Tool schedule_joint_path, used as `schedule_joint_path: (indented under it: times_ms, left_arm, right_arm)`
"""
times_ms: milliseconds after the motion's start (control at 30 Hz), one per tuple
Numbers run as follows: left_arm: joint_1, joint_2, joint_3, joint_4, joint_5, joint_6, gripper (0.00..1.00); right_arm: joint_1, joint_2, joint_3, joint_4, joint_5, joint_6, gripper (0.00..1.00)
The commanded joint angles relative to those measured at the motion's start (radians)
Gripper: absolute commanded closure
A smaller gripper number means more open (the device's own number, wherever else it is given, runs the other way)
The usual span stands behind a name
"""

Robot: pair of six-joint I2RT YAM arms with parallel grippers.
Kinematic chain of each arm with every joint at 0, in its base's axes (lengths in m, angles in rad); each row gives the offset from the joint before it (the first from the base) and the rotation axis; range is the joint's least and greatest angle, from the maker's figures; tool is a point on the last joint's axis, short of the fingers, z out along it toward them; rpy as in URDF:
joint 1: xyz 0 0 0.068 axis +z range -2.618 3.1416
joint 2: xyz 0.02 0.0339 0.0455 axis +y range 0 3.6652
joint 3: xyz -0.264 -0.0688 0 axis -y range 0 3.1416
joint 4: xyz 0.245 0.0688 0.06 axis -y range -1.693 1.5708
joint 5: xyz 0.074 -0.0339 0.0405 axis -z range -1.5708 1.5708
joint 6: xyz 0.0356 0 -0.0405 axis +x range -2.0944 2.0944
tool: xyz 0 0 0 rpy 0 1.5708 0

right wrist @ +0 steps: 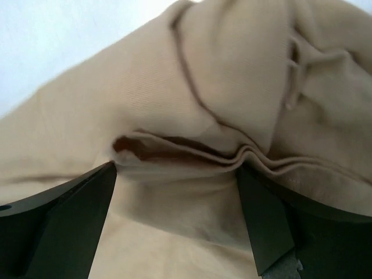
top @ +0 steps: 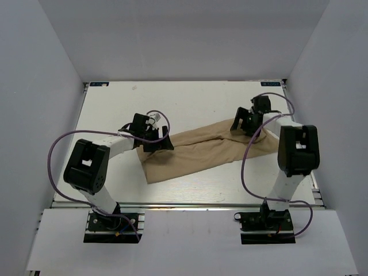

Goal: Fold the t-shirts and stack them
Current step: Rotate the tshirt 90 degrees

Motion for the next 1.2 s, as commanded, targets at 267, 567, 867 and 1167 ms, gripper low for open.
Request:
schedule_joint_path:
  times_ms: [267, 567, 867, 1167]
  left_arm:
    - [-0.314, -0.139, -0.095, -0.593, 0.222, 0.061, 0.0]
    - [-0.515, -0.04, 0.093, -0.65, 0.104, 0.129, 0.0]
    - [-0.548, -0.12, 0.236, -0.621, -0.013, 0.15, 0.0]
    - [-0.47, -0.171, 0.394, -0.548, -0.667, -0.084, 0.0]
  right_arm:
    - [0.126, 0.773, 1.165, -0.42, -0.295, -0.118, 0.1]
    - [0.232, 0.706, 1.083, -0.173, -0.284, -0.175, 0.1]
    - [0.25, 0.56, 1.089, -0.169, -0.052, -0.221, 0.1]
    - [0.321, 0.433, 0.944, -0.294, 0.183, -0.153, 0.1]
